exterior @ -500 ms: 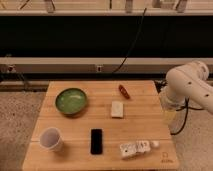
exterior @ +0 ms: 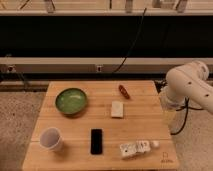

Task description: Pick up the ceramic bowl

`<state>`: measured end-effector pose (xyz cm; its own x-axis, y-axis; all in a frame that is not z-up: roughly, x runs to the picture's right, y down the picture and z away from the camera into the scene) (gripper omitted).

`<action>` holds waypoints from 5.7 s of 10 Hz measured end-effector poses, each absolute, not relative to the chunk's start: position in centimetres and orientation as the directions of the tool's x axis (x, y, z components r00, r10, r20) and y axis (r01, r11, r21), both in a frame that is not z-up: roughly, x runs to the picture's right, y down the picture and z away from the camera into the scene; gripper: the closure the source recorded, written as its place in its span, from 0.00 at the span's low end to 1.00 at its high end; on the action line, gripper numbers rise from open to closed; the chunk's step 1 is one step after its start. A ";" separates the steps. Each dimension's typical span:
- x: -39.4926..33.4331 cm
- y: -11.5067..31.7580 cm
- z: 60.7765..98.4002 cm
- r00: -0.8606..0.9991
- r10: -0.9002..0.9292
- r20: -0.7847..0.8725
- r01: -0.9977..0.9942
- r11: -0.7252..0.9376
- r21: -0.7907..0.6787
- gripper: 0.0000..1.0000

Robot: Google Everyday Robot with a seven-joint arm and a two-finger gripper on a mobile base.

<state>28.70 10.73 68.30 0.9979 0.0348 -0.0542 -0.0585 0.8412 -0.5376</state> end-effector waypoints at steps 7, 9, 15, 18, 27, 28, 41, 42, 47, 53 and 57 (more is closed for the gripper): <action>28.7 10.7 68.3 0.998 0.035 -0.054 -0.058 0.841 -0.538 0.20; 28.7 10.7 68.3 0.998 0.035 -0.054 -0.059 0.841 -0.538 0.20; 22.7 9.5 69.1 0.998 -0.054 -0.017 0.037 0.853 -0.520 0.20; 18.9 8.5 69.7 0.992 -0.125 0.012 0.114 0.855 -0.506 0.20; 10.0 6.8 71.1 0.949 -0.305 0.078 0.305 0.828 -0.470 0.20; 9.0 6.6 71.3 0.942 -0.324 0.087 0.326 0.822 -0.467 0.20; -0.4 5.3 73.5 0.845 -0.491 0.210 0.533 0.751 -0.389 0.20; -0.8 5.0 73.7 0.837 -0.502 0.219 0.547 0.746 -0.380 0.20; -3.1 3.8 74.2 0.798 -0.542 0.264 0.603 0.721 -0.340 0.20; -5.4 2.4 75.3 0.738 -0.591 0.326 0.673 0.679 -0.294 0.20; -6.2 2.1 76.3 0.704 -0.611 0.361 0.706 0.656 -0.268 0.20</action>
<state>-6.19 2.11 76.28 0.7044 -0.6109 0.3614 0.7060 0.6556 -0.2678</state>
